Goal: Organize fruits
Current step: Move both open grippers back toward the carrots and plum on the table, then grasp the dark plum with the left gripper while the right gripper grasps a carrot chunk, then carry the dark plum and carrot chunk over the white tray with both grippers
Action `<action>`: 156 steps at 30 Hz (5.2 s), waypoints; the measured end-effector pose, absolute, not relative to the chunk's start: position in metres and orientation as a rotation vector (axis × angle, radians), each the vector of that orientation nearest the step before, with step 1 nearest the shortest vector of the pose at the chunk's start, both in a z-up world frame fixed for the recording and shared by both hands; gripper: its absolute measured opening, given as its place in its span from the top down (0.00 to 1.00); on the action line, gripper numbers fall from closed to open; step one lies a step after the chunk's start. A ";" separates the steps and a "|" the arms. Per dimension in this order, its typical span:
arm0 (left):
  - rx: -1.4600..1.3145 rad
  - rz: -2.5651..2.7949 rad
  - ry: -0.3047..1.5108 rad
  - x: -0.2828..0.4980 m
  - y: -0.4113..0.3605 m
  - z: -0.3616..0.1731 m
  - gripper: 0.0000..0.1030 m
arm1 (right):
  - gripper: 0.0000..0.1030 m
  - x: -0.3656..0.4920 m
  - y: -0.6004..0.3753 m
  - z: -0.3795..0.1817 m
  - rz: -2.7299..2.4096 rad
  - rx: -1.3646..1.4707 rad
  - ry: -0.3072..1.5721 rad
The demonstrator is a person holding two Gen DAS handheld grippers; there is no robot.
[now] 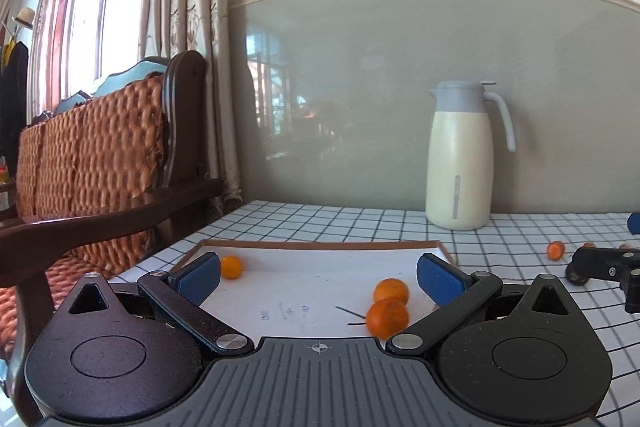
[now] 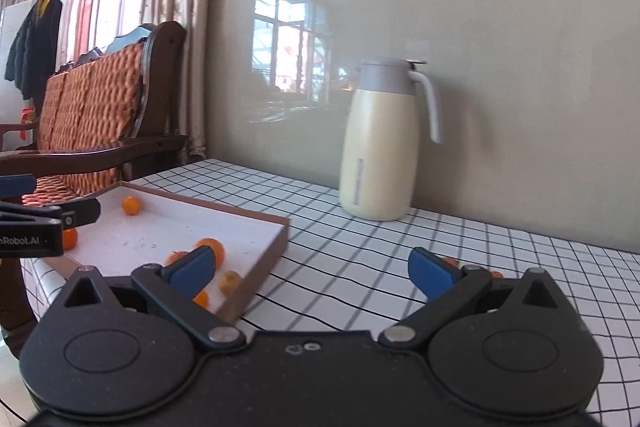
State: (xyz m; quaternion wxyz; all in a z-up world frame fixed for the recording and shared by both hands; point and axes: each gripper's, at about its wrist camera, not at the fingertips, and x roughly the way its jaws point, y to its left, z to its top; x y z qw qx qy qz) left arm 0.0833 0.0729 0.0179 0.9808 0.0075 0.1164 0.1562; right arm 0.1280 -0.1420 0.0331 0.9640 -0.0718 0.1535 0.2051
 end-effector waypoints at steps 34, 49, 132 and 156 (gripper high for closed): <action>0.113 0.118 0.207 0.109 -0.055 0.008 0.00 | 0.06 0.114 -0.257 0.021 0.171 -0.154 0.333; 0.140 -0.058 0.286 0.139 -0.117 -0.008 0.00 | 0.06 0.119 -0.305 0.013 0.045 -0.155 0.370; 0.077 -0.109 0.511 0.189 -0.137 -0.020 0.59 | 0.82 0.161 -0.288 0.010 0.058 -0.079 0.533; 0.070 -0.014 0.412 0.114 -0.078 0.006 0.59 | 0.82 0.111 -0.229 0.033 0.242 -0.108 0.437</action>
